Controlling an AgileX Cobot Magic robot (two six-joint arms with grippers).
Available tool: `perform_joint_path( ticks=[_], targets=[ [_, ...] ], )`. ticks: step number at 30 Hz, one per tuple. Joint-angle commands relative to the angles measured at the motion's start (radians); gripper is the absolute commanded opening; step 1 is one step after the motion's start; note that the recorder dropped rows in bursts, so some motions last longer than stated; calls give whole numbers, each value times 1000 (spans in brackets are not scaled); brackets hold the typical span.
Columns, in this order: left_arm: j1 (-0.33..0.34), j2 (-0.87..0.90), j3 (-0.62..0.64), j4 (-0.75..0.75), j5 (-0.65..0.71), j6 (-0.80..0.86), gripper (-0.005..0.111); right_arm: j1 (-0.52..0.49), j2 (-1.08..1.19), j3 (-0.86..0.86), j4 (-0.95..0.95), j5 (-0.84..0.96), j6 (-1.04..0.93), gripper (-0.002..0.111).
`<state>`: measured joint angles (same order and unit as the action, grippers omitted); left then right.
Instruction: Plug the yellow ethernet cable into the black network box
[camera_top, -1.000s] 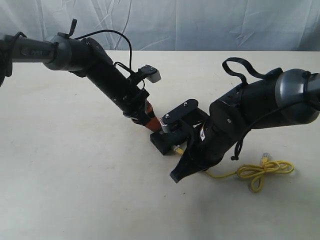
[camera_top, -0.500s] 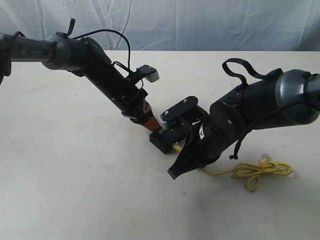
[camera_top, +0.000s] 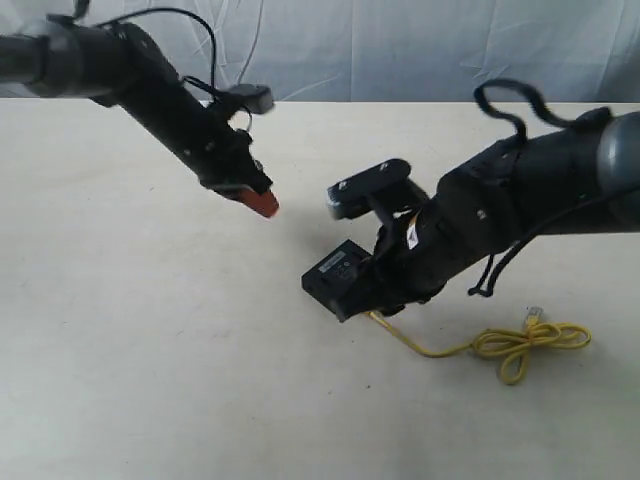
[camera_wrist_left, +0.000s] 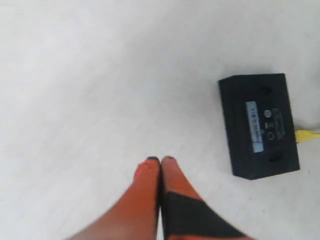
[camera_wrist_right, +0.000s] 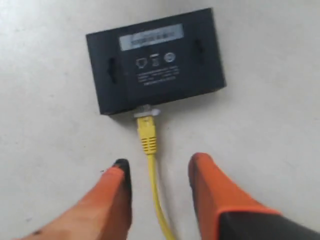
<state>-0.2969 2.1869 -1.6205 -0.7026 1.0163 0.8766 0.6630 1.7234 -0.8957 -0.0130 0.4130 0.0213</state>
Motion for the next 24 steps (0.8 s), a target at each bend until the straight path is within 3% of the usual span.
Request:
perform_joint_path(
  ticks=[1, 4, 6, 12, 17, 24],
  targets=[
    [71, -223, 77, 236, -72, -274, 0, -133, -194, 1, 24, 140, 35, 0],
    [79, -529, 307, 406, -299, -433, 0, -272, -396, 71, 47, 157, 30, -1],
    [79, -752, 500, 411, -458, -457, 0, -338, -551, 139, 74, 149, -21, -1],
    [79, -1235, 868, 416, -661, -472, 0, -361, -939, 367, 102, -108, -21, -1],
    [79, -1386, 973, 450, -609, -472, 0, -361, -1144, 473, 82, -174, -21, -1],
    [79, -1431, 973, 450, -565, -472, 0, -361, -1250, 473, 82, -165, -21, -1]
  ],
)
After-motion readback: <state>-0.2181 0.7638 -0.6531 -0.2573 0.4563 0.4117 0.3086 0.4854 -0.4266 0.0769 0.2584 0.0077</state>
